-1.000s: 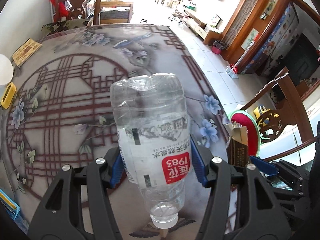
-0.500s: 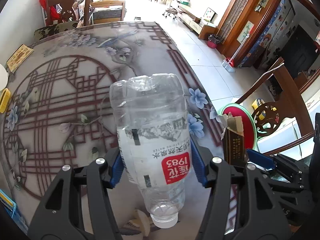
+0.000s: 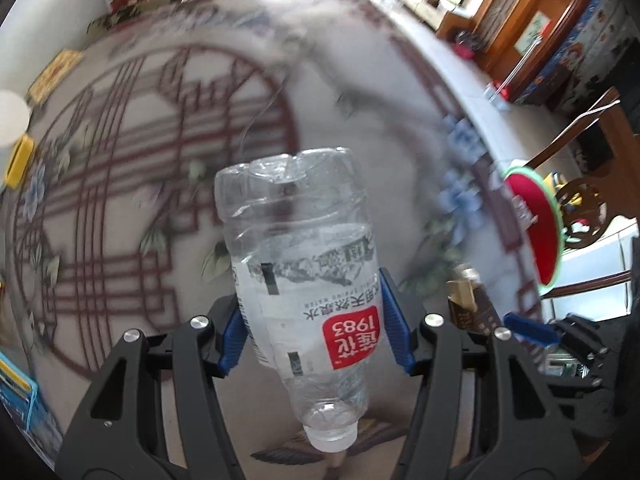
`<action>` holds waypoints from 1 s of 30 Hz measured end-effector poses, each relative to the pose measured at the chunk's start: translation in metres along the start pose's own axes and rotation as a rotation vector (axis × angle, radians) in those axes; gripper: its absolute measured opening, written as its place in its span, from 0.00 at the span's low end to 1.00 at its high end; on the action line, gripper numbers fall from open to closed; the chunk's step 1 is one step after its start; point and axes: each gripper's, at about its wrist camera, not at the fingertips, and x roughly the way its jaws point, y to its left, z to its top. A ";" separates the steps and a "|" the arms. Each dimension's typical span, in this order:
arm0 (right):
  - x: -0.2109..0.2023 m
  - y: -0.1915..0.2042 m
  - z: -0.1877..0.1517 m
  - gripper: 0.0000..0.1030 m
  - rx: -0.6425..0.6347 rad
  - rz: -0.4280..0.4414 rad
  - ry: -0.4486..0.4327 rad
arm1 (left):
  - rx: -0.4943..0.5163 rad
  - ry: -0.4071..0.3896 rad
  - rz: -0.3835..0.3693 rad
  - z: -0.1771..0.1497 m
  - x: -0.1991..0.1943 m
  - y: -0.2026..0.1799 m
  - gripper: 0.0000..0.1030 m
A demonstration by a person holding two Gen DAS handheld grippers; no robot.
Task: Collect trash
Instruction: 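Lift and carry the water bottle and cigarette pack over the red bucket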
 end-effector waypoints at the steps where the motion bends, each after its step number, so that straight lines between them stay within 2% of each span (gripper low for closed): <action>1: 0.001 0.001 0.001 0.58 -0.006 -0.004 -0.003 | -0.005 0.009 0.005 -0.001 0.003 0.003 0.55; 2: 0.002 0.003 0.001 0.63 -0.017 -0.014 -0.003 | -0.011 0.021 0.006 -0.004 0.007 0.006 0.56; 4: 0.006 0.007 0.002 0.63 -0.037 -0.035 0.008 | -0.016 0.030 0.006 -0.007 0.011 0.009 0.60; 6: 0.011 0.011 0.002 0.63 -0.057 -0.046 0.023 | -0.016 0.032 0.010 -0.009 0.013 0.012 0.70; 7: 0.013 0.014 0.002 0.63 -0.067 -0.058 0.029 | -0.017 0.034 0.010 -0.010 0.013 0.013 0.71; 8: 0.015 0.015 0.002 0.61 -0.076 -0.070 0.033 | -0.018 0.039 0.005 -0.012 0.014 0.014 0.71; 10: 0.018 0.018 0.001 0.47 -0.094 -0.089 0.035 | -0.014 0.046 0.005 -0.016 0.017 0.013 0.71; 11: 0.017 0.019 0.001 0.43 -0.095 -0.085 0.034 | -0.012 0.049 0.004 -0.018 0.019 0.013 0.71; 13: 0.012 0.019 0.002 0.43 -0.091 -0.074 0.011 | -0.016 0.064 0.000 -0.022 0.023 0.013 0.65; 14: 0.007 0.018 0.003 0.42 -0.088 -0.067 -0.006 | -0.026 0.074 -0.012 -0.023 0.024 0.014 0.53; 15: 0.000 0.018 0.003 0.42 -0.084 -0.059 -0.029 | -0.035 0.074 -0.014 -0.024 0.023 0.014 0.51; 20: -0.037 0.014 0.009 0.41 -0.050 -0.028 -0.140 | -0.035 -0.009 -0.028 -0.014 -0.001 0.013 0.50; 23: -0.055 0.015 0.014 0.41 -0.046 -0.041 -0.190 | -0.020 -0.058 -0.038 -0.005 -0.017 0.005 0.50; 30: -0.089 0.004 0.015 0.41 -0.017 -0.038 -0.278 | 0.048 -0.126 -0.084 0.017 -0.040 -0.031 0.50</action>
